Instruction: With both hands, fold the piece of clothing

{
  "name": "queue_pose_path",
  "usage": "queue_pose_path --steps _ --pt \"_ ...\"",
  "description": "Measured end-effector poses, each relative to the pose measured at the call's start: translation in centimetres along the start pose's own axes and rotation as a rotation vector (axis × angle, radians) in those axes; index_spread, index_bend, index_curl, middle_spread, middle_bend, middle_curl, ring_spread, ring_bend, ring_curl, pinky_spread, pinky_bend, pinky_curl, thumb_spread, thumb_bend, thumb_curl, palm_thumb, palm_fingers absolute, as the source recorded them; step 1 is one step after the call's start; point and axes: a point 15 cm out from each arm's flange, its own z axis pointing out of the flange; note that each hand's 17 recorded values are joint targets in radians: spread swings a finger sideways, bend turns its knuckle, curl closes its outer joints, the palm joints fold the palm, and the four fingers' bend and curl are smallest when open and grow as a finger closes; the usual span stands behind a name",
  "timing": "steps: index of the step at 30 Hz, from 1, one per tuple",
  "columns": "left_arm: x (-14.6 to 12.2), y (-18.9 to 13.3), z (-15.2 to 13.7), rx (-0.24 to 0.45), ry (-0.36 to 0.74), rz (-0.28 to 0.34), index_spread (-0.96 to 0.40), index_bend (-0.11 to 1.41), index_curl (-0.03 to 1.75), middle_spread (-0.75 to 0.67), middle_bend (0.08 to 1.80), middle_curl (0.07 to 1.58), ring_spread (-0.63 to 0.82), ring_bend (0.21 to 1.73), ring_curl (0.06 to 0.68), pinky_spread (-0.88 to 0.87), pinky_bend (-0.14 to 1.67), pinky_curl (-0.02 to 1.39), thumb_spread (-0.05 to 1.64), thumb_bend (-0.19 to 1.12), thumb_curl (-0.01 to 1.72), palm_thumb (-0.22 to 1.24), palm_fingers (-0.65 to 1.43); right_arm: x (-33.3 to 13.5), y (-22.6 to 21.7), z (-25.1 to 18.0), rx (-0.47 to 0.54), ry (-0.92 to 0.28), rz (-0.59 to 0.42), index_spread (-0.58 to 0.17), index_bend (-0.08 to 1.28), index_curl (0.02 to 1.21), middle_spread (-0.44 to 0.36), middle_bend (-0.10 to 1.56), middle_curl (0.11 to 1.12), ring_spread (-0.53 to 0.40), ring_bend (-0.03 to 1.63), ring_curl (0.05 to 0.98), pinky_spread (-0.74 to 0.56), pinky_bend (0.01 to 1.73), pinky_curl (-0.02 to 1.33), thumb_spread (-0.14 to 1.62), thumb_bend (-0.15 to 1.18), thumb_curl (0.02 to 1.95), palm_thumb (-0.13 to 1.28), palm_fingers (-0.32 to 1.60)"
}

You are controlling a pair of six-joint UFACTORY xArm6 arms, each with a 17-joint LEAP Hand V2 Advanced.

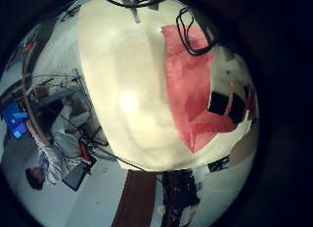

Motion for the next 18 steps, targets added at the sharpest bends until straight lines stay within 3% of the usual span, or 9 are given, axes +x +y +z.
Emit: queue_pose_path --steps 1,2,3,7,9,14,18 --pt "-0.4 0.1 -0.1 0.008 0.002 -0.007 -0.60 0.08 1.10 -0.61 0.73 1.13 -0.45 1.26 0.556 -0.64 1.12 0.61 0.94 -0.03 0.54 0.68 0.49 0.9 -0.4 -0.9 0.014 0.007 0.011 -0.381 0.46 0.66 -0.163 0.97 0.60 -0.296 1.23 0.570 -0.53 1.07 0.66 1.25 -0.01 0.63 0.69 0.65" --pt "-0.7 0.2 -0.3 0.022 0.000 -0.013 -0.59 0.09 1.10 -0.61 0.73 1.13 -0.45 1.26 0.555 -0.64 1.12 0.61 0.95 -0.03 0.53 0.68 0.49 1.9 -0.6 -1.8 0.024 0.014 0.024 -0.389 0.46 0.65 -0.165 0.96 0.59 -0.299 1.22 0.564 -0.53 1.06 0.65 1.26 -0.01 0.62 0.69 0.64" --pt "-1.0 0.3 -0.6 0.037 -0.002 -0.020 -0.49 0.06 1.04 -0.54 0.55 1.08 -0.43 1.25 0.545 -0.63 1.16 0.62 0.95 -0.03 0.53 0.67 0.26 2.5 -0.7 -2.5 0.031 0.019 0.033 -0.408 0.46 0.64 -0.174 0.95 0.59 -0.309 1.19 0.543 -0.51 1.00 0.63 1.27 -0.01 0.59 0.70 0.63" --pt "-2.6 1.8 -2.0 0.097 0.017 -0.051 -0.25 0.13 0.92 -0.28 0.27 0.94 -0.28 1.14 0.502 -0.52 1.13 0.62 0.96 -0.03 0.52 0.66 -0.03 6.2 -2.3 -8.2 0.098 0.060 0.065 -0.450 0.48 0.63 -0.195 0.94 0.58 -0.327 1.14 0.508 -0.45 0.88 0.59 1.30 -0.02 0.52 0.70 0.61" --pt "-3.3 2.7 -2.5 0.121 0.032 -0.060 -0.15 0.15 0.85 -0.12 0.19 0.85 -0.16 1.04 0.450 -0.40 1.02 0.59 0.97 -0.03 0.51 0.66 -0.10 6.8 -2.1 -10.2 0.095 0.066 0.069 -0.462 0.52 0.64 -0.201 0.94 0.58 -0.337 1.09 0.489 -0.40 0.82 0.57 1.31 -0.01 0.50 0.70 0.58" --pt "-3.8 5.0 -3.7 0.153 0.045 -0.046 0.04 0.16 0.70 0.20 0.15 0.67 0.11 0.84 0.361 -0.02 0.74 0.49 0.99 -0.02 0.50 0.66 -0.14 6.6 1.2 -11.6 -0.038 0.038 0.058 -0.493 0.61 0.65 -0.205 0.89 0.55 -0.327 0.97 0.439 -0.19 0.63 0.52 1.31 -0.02 0.43 0.66 0.39" --pt "-2.2 6.4 -4.1 0.146 0.056 -0.015 0.09 0.17 0.62 0.34 0.14 0.57 0.32 0.70 0.303 0.26 0.63 0.43 1.00 -0.03 0.49 0.65 -0.19 6.6 4.1 -11.8 -0.146 0.017 0.019 -0.494 0.59 0.62 -0.199 0.80 0.51 -0.277 0.87 0.404 -0.05 0.60 0.50 1.27 -0.05 0.39 0.56 0.22"
